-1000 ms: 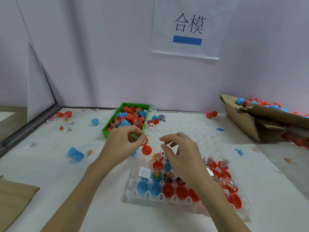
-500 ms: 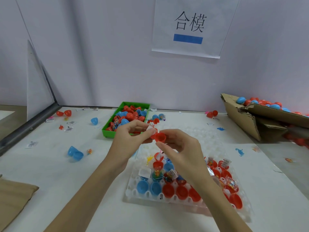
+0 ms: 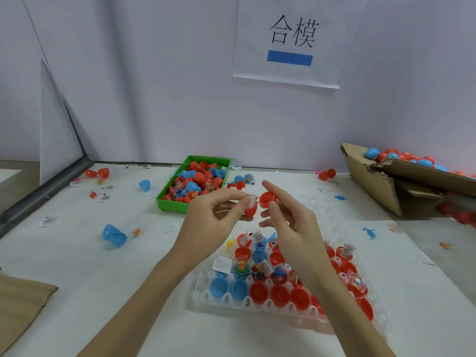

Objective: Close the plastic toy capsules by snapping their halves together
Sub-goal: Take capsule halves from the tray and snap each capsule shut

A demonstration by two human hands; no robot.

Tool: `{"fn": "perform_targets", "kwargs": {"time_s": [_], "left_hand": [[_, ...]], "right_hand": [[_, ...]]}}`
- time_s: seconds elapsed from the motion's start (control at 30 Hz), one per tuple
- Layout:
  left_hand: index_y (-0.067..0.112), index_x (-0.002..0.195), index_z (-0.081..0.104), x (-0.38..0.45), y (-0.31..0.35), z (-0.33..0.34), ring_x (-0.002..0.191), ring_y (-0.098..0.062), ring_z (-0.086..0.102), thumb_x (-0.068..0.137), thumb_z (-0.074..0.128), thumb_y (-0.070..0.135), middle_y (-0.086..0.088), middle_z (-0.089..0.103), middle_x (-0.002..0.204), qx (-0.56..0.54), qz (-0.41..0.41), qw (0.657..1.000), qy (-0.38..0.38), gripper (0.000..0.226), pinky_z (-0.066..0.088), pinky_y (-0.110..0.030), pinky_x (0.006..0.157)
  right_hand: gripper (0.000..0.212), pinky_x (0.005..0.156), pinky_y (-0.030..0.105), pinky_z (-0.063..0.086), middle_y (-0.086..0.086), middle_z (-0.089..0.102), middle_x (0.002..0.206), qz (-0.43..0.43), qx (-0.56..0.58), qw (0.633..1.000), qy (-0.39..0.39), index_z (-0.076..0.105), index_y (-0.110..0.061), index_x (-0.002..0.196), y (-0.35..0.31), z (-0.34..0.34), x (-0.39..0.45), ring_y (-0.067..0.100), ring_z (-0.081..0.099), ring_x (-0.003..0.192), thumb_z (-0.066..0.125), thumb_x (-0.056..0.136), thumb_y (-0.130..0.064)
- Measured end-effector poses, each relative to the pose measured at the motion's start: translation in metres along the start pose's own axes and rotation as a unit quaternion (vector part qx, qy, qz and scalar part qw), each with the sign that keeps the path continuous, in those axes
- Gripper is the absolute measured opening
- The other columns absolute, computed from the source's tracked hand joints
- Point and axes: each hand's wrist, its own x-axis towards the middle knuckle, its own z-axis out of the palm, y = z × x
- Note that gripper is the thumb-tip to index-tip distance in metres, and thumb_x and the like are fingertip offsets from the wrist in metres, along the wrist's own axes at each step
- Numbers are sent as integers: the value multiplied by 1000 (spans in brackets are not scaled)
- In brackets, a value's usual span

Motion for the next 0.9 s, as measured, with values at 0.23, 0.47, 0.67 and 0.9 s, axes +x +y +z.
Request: {"fn": "perform_targets", "kwargs": {"time_s": [0.23, 0.47, 0.67, 0.9], "left_hand": [[13, 106, 76, -2, 2, 3, 89, -12, 76, 96, 73, 13, 3, 77, 101, 44, 43, 998, 27, 11, 62, -25, 81], [15, 105, 72, -2, 2, 4, 95, -11, 73, 97, 70, 9, 8, 75, 102, 56, 77, 994, 54, 10, 58, -16, 81], [21, 107, 66, -6, 1, 5, 102, -10, 70, 97, 70, 9, 6, 73, 106, 101, 138, 984, 53, 17, 57, -15, 86], [8, 114, 74, -4, 0, 3, 96, -8, 66, 94, 75, 14, -1, 76, 106, 207, 219, 951, 66, 21, 56, -18, 88]], "right_hand": [[53, 85, 4, 47, -25, 53, 110, -59, -153, 986, 8, 38, -48, 145, 3, 1, -1, 0, 60, 103, 54, 102, -23], [26, 85, 18, 58, -26, 68, 105, -51, -42, 997, 38, 62, -36, 116, -4, 1, -1, 4, 68, 104, 68, 96, -22], [25, 85, 22, 59, -22, 70, 105, -53, -49, 997, 28, 65, -34, 117, -6, -4, -2, 8, 69, 104, 69, 96, -20], [32, 83, 4, 49, -12, 61, 114, -122, -181, 975, 28, 61, -40, 121, -5, -6, -1, -2, 60, 102, 62, 91, -29]]}}
